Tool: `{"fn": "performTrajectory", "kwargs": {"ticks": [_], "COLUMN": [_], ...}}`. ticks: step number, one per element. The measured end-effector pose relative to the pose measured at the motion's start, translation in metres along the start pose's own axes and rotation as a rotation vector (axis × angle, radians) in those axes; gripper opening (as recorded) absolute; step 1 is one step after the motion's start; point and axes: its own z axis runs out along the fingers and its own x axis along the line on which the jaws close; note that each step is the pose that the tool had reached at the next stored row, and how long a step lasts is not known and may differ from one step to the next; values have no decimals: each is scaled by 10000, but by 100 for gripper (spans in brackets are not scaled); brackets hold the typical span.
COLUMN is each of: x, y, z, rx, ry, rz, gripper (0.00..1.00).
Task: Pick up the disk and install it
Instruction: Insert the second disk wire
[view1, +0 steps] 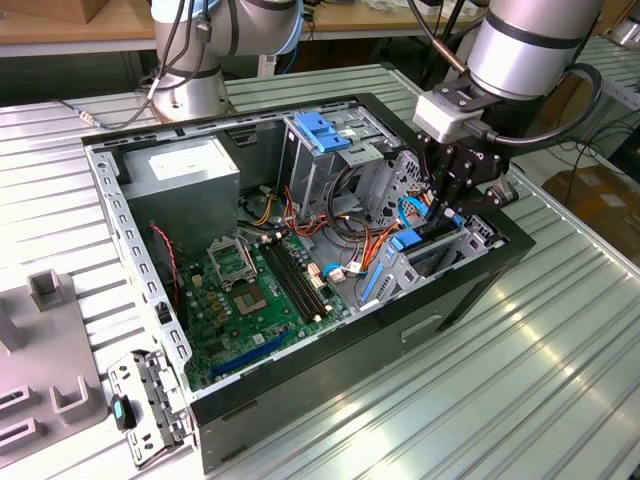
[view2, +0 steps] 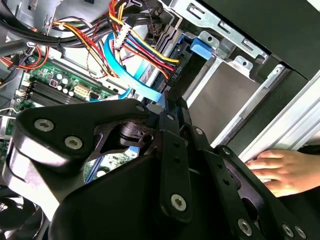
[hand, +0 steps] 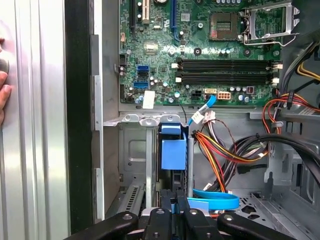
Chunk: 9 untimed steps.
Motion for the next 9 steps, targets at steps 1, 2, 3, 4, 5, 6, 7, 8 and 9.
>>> {"fn": "performTrajectory", "kwargs": {"ticks": [1, 2, 3, 4, 5, 6, 7, 8, 9], "x": [-1, -1, 0, 0, -1, -1, -1, -1, -1], "y": [1, 3, 5, 6, 8, 9, 11, 13, 15], "z": [8, 12, 13, 14, 15, 15, 15, 15, 15], "rx": [15, 31, 47, 66, 78, 87, 94, 101, 104], "ry": [-1, -4, -12, -27, -52, -86, -124, -176, -218], "rz": [-1, -3, -8, -19, -29, -38, -44, -44, -43], "gripper": [16, 16, 16, 16, 16, 16, 16, 16, 16]}}
